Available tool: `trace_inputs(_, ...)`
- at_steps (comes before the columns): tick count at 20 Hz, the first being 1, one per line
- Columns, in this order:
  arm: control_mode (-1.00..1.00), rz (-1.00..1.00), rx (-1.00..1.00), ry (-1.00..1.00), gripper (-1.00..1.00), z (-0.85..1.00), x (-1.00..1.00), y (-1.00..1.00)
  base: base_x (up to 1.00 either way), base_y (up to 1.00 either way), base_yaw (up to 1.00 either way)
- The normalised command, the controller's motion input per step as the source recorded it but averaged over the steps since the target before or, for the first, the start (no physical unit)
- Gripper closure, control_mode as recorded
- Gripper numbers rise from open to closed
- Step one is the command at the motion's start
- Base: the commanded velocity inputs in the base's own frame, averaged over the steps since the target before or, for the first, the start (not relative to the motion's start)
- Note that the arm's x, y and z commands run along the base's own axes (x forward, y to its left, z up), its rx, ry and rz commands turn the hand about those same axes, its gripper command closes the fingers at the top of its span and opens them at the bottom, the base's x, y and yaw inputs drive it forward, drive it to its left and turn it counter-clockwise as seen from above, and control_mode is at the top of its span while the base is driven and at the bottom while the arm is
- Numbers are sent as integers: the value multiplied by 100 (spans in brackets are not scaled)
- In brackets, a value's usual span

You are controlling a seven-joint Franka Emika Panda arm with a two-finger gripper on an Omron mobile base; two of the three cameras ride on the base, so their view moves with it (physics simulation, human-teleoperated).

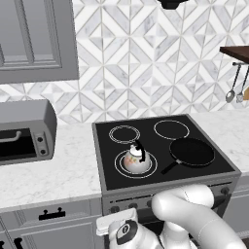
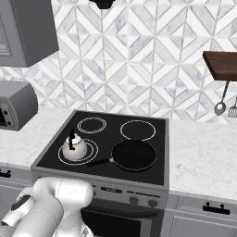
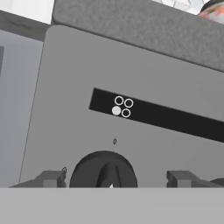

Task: Pick the kettle from the counter and place it on a stove burner. Then turn the burner on.

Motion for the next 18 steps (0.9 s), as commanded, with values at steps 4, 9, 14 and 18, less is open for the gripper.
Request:
trace_inputs(4,-100,0,0,0,-100,-1,0,0,0,0,0)
trace_inputs(9,-100,0,0,0,100,-1,0,0,0,0,0)
trace_inputs(14,-100,0,0,0,100,0,0,0,0,0,0)
trace_inputs(18,-100,0,0,0,100,0,0,3,0,0,0)
